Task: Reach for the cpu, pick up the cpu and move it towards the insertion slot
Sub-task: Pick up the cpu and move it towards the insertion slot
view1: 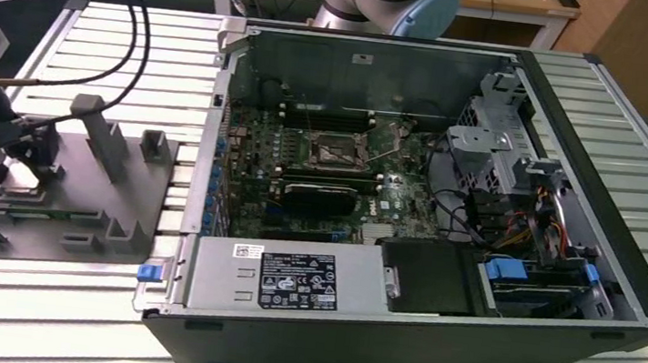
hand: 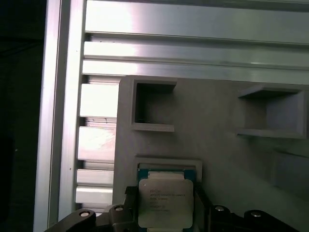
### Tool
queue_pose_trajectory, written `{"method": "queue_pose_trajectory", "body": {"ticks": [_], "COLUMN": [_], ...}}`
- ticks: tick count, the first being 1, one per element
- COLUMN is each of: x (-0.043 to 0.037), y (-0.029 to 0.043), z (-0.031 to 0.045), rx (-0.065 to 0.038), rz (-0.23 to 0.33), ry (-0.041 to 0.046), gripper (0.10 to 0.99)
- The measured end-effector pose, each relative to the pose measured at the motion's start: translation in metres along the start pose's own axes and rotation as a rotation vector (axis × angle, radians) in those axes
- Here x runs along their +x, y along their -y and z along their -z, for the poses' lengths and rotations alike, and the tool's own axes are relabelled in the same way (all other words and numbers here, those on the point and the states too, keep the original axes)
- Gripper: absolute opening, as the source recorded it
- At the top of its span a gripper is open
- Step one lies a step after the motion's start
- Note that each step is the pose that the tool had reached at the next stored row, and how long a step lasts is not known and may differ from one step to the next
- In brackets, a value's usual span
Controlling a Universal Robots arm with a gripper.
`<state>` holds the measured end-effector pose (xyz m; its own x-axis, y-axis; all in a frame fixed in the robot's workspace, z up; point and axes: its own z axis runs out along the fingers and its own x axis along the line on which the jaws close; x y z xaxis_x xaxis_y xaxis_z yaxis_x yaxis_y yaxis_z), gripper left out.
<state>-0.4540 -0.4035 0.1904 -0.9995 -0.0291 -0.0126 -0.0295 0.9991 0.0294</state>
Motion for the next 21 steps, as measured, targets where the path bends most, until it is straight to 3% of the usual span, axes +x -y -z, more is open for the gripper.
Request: {"method": "queue_pose_trajectory", "body": {"ticks": [21], "x": [-0.0003], "y": [-0.0008], "z": [0.0260], "rx": [0.000], "rz": [0.000], "ry": [0.0006], "gripper": [0.545]}}
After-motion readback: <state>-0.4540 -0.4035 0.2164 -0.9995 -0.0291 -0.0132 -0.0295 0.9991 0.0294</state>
